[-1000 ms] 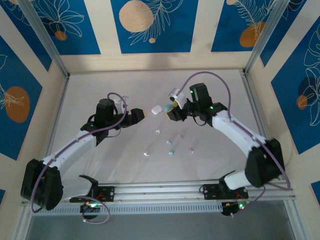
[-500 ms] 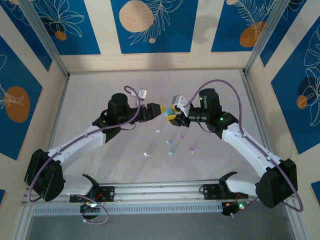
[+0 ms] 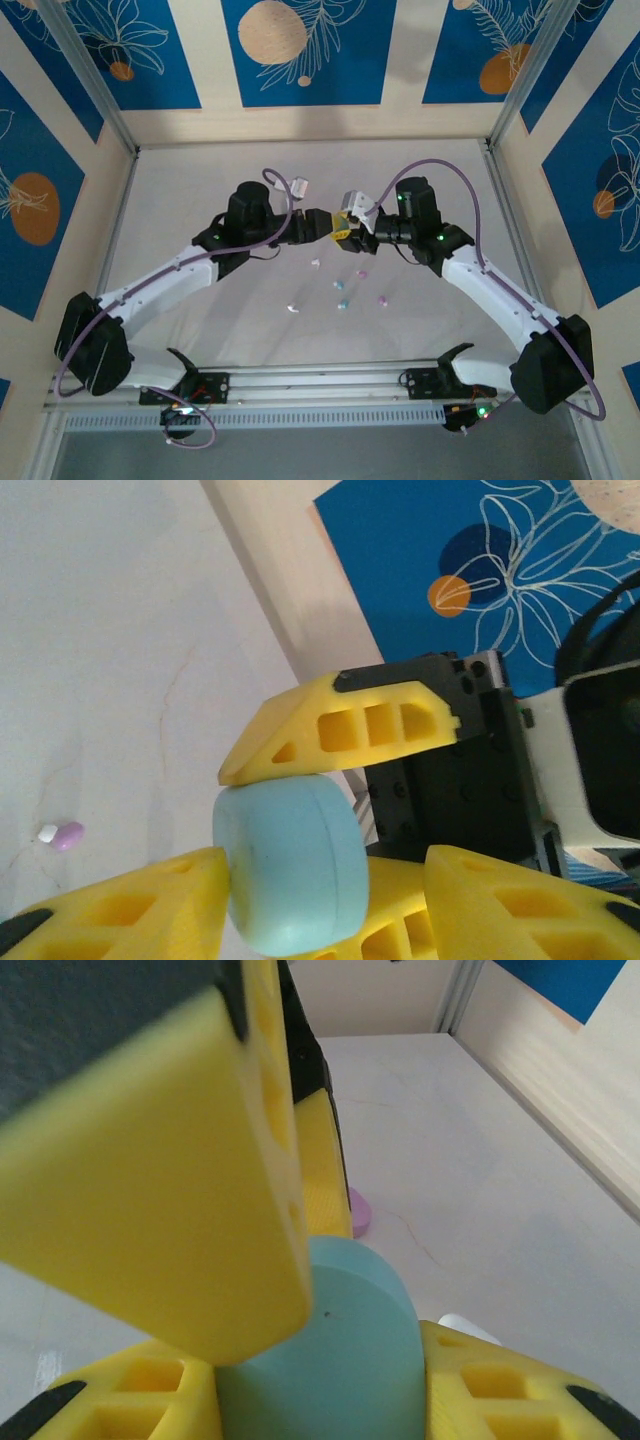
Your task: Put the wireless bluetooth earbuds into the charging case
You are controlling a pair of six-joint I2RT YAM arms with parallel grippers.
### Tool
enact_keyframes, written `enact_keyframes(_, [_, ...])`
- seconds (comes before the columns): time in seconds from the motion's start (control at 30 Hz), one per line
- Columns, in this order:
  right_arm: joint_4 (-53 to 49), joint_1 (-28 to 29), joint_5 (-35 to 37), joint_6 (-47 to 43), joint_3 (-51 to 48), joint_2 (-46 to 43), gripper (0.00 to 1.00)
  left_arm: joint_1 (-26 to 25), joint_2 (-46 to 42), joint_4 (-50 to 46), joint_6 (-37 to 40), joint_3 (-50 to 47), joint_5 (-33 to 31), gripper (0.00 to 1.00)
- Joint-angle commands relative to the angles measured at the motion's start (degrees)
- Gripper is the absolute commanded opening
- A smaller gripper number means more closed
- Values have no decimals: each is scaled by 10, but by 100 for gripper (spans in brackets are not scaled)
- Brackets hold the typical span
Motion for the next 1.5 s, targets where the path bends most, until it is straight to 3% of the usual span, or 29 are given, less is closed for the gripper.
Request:
enact_keyframes(0.0, [0, 9, 2, -1, 11, 6, 31, -11, 12, -32, 18, 27, -21, 49])
enact_keyframes(0.2, [-6, 18, 18, -3, 20, 13, 31, -15, 21, -46, 21, 37, -27, 40])
enact_keyframes(0.37, [-17, 21, 26, -1, 30, 16, 34, -15, 20, -47, 5, 35, -47, 16])
enact_keyframes(0.43, [-9, 18, 26, 5, 23, 7, 38, -14, 11, -27, -15, 24, -56, 11])
enact_keyframes(0.5, [18, 0, 6, 22, 3, -9, 44, -11, 1, 12, -42, 9, -55, 10])
enact_keyframes(0.63, [113, -85, -123, 91, -59, -50, 61, 1, -19, 104, -126, -29, -26, 9])
enact_keyframes(0.73, [125, -126, -193, 54, -84, -66, 61, 1, -34, 150, -181, -46, -24, 8])
enact_keyframes(0.97, [181, -113, -196, 48, -94, -85, 65, 1, -39, 212, -279, -61, -17, 5])
enact_keyframes(1.17, [228, -94, -159, 82, -73, -61, 66, 0, -41, 215, -293, -53, -11, 6])
enact_keyframes(1.47, [248, -87, -156, 106, -48, -28, 59, 0, -36, 256, -316, -56, -5, 7])
